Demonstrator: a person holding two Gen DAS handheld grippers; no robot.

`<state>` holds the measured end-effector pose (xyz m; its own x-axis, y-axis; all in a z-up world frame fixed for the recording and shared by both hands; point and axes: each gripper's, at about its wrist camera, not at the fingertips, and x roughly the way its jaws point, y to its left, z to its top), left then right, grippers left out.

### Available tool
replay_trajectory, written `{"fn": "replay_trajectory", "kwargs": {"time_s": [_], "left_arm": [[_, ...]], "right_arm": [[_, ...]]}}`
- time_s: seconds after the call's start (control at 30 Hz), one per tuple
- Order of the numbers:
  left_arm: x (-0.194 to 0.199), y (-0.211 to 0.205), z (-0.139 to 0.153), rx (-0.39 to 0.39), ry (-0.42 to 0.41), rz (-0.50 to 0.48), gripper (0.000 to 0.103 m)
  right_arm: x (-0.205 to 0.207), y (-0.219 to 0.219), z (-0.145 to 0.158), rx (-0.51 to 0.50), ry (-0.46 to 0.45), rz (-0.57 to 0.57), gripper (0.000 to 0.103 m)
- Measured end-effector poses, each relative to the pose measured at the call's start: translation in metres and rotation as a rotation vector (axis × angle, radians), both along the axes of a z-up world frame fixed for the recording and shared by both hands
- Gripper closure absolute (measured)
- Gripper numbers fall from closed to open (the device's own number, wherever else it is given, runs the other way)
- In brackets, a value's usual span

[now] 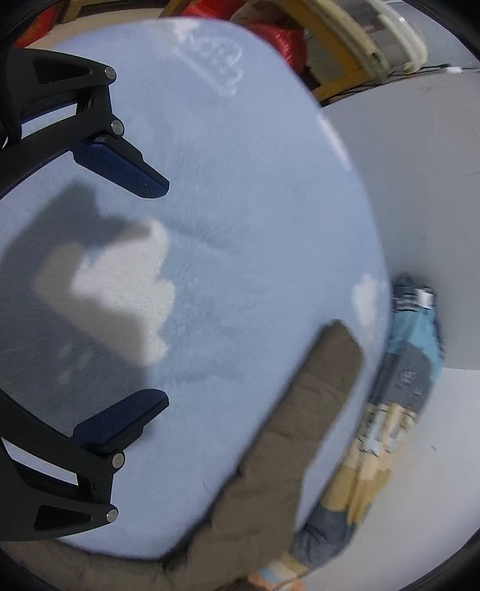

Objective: Fold large clothes

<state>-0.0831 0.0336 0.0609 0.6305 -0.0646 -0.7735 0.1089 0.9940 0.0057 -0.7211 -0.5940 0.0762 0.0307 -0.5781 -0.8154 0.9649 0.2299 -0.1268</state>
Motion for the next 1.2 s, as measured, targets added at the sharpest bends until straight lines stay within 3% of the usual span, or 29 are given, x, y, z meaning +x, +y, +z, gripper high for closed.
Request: {"fn": "replay_trajectory", "kwargs": {"time_s": [0.1,0.17,0.27,0.37,0.57,0.63,0.77,0.87,0.97,1.1,1.2], "left_arm": [[-0.038,-0.004,0.039,-0.021,-0.098,-0.055,0.000],[-0.084,-0.012,0.066,-0.041,-0.186,-0.126,0.000],[-0.156,-0.022,0.088,-0.088,-0.245,-0.236,0.000],[-0.234,-0.036,0.097,-0.102,-0.289,-0.356,0.000],[-0.356,-0.058,0.119,-0.150,-0.262,-0.612,0.000],[-0.376,-0.064,0.133,-0.168,-0.269,-0.668,0.000],[-0.408,-0.058,0.177,-0.184,-0.346,-0.689,0.000],[-0.416,-0.055,0.212,-0.231,-0.381,-0.687,0.000],[-0.418,-0.060,0.236,-0.220,-0.421,-0.659,0.000],[-0.414,-0.071,0.244,-0.207,-0.445,-0.626,0.000],[-0.408,-0.085,0.233,-0.191,-0.435,-0.637,0.000]], "right_arm": [[0.007,0.031,0.036,-0.077,-0.004,0.046,0.005],[0.013,0.061,0.063,-0.122,-0.050,0.107,0.006],[0.023,0.104,0.094,-0.193,-0.078,0.177,0.006],[0.027,0.174,0.118,-0.263,-0.120,0.243,0.006],[0.028,0.289,0.125,-0.242,-0.241,0.406,0.011],[0.028,0.313,0.125,-0.223,-0.254,0.453,0.014],[0.021,0.341,0.146,-0.215,-0.302,0.506,0.016],[0.017,0.354,0.172,-0.275,-0.328,0.531,0.017],[0.017,0.359,0.199,-0.340,-0.337,0.539,0.017],[0.028,0.356,0.215,-0.382,-0.308,0.532,0.017],[0.037,0.352,0.211,-0.389,-0.265,0.528,0.017]]}}
